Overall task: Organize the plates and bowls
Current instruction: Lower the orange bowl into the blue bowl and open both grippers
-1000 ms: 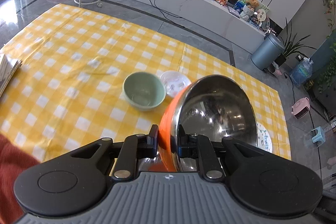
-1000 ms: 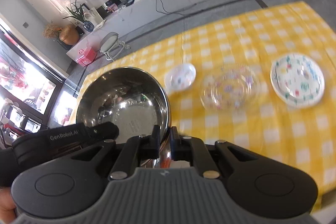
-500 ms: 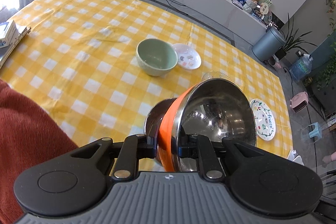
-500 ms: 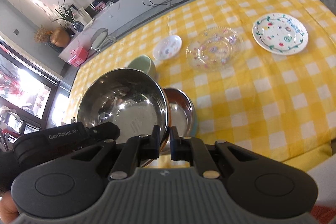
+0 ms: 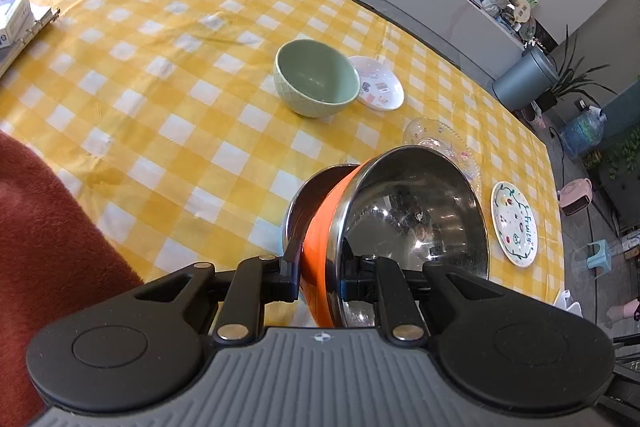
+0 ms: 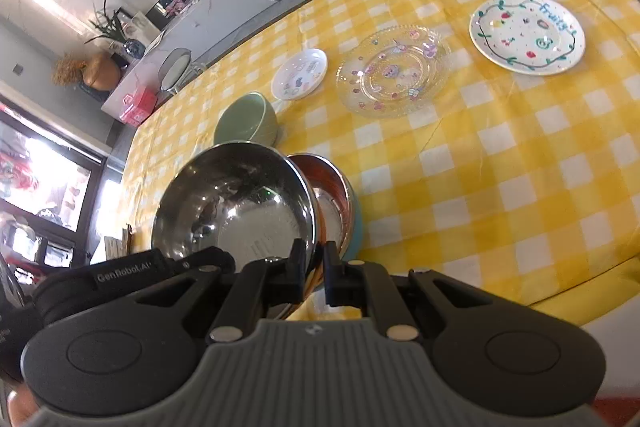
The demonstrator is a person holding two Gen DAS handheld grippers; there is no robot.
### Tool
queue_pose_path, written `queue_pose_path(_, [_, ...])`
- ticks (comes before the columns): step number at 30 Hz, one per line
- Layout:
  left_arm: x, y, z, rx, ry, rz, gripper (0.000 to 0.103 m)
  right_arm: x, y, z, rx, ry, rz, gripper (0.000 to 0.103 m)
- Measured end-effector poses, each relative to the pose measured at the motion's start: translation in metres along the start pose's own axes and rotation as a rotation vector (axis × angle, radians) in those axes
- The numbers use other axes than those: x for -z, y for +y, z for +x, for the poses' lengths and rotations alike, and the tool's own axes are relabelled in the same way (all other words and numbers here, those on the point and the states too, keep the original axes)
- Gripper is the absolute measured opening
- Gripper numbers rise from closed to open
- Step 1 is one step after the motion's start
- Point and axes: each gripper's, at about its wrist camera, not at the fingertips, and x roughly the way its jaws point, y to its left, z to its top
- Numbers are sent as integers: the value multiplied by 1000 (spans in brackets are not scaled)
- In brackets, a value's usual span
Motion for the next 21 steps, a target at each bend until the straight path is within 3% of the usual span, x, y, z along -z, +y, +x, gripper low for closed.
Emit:
queue_pose_path(8, [-9,-6,21,-8,52,28,18,-9,-8,15,11,5,42,6])
queue_pose_path(21, [-14,-19,22,-96,4,160,18,-11,-8,28,37,18,41,9])
